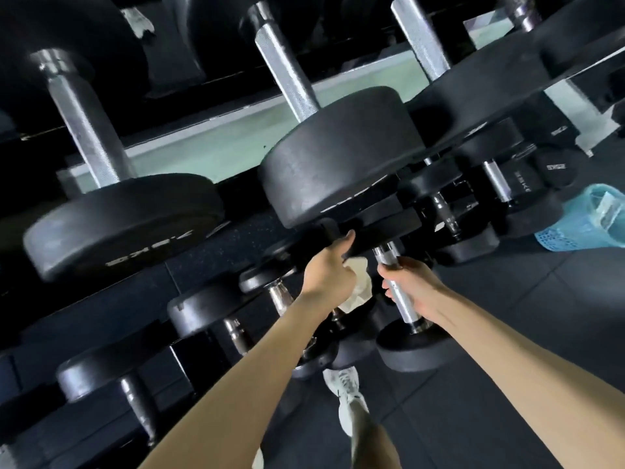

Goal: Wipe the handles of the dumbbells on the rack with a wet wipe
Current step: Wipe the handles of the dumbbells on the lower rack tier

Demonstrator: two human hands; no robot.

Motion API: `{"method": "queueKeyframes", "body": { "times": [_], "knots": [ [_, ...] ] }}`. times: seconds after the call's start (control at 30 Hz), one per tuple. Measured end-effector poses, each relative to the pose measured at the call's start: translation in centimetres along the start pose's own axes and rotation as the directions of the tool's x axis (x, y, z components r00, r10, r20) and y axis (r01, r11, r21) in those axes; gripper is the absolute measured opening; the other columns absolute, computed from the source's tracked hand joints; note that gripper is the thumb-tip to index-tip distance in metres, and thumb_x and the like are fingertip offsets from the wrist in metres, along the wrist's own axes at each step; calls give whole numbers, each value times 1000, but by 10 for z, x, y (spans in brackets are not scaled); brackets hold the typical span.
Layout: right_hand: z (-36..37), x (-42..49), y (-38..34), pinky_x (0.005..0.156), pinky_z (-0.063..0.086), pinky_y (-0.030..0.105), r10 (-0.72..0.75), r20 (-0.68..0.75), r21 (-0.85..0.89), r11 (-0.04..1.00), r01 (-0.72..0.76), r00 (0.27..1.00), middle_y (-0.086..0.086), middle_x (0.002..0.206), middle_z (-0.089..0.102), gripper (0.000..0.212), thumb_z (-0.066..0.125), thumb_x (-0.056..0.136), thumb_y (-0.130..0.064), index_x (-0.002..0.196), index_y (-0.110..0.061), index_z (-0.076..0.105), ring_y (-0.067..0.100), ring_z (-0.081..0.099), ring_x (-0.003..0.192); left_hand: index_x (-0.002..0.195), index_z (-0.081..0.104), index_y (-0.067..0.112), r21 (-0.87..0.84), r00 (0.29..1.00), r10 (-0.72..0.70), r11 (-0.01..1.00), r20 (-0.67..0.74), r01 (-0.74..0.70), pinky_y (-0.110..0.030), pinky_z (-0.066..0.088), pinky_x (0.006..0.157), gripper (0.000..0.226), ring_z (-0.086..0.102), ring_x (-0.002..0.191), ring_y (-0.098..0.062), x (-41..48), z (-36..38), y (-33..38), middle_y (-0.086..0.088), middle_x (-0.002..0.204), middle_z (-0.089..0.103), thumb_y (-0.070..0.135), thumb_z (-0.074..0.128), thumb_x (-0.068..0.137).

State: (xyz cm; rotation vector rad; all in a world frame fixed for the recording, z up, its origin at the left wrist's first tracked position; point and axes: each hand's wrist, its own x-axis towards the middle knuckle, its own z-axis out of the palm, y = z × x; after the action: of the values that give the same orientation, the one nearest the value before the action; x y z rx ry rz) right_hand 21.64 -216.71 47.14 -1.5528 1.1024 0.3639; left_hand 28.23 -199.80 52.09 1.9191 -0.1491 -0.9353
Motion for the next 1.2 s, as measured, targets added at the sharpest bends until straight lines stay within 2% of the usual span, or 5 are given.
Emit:
{"method": "queueKeyframes", "body": {
  "times": [0.3, 0.6, 0.8, 1.07, 1.2],
  "knots": [
    [-46, 57, -13, 51, 40, 27, 3, 110, -38, 999, 1, 994, 7, 64, 55, 10, 65, 86, -19, 79, -14, 60, 18, 50, 55, 145, 30, 38, -47, 993, -74, 996, -89, 70, -28, 42, 102, 73, 52, 123, -15, 40, 59, 20, 8, 140, 51, -2, 40, 85],
    [-41, 91, -1, 57, 43, 28, 3, 173, -6, 1000, -2, 985, 2, 70, 57, 5, 63, 87, -14, 89, -10, 62, 15, 54, 64, 145, 30, 39, -95, 978, -144, 987, -148, 131, -32, 50, 92, 77, 58, 113, -19, 66, 79, 18, 7, 139, 51, -7, 36, 83],
    [-32, 92, 4, 60, 44, 28, 4, 231, 51, 999, -17, 973, 4, 72, 56, 4, 62, 86, -6, 87, -10, 61, 15, 52, 65, 141, 39, 37, -106, 967, -177, 982, -182, 159, -21, 45, 63, 72, 62, 92, -13, 67, 76, 2, 7, 133, 56, -8, 36, 85],
    [-32, 86, 1, 66, 48, 28, 9, 217, 7, 1000, -11, 976, 7, 77, 57, 4, 63, 87, -10, 87, -13, 59, 17, 55, 70, 144, 33, 35, -220, 959, -196, 964, -204, 151, -8, 29, 41, 71, 39, 54, -2, 52, 70, 4, 2, 131, 58, -8, 38, 88],
    [-32, 84, -1, 89, 51, 38, -8, 138, -154, 988, 29, 990, 11, 95, 65, 18, 66, 85, -19, 99, -9, 61, 26, 63, 93, 143, 36, 33, -263, 938, -210, 955, -276, 137, -11, 27, 39, 69, 36, 39, -2, 33, 57, 5, 2, 95, 64, -7, 40, 87]
  ]
}}
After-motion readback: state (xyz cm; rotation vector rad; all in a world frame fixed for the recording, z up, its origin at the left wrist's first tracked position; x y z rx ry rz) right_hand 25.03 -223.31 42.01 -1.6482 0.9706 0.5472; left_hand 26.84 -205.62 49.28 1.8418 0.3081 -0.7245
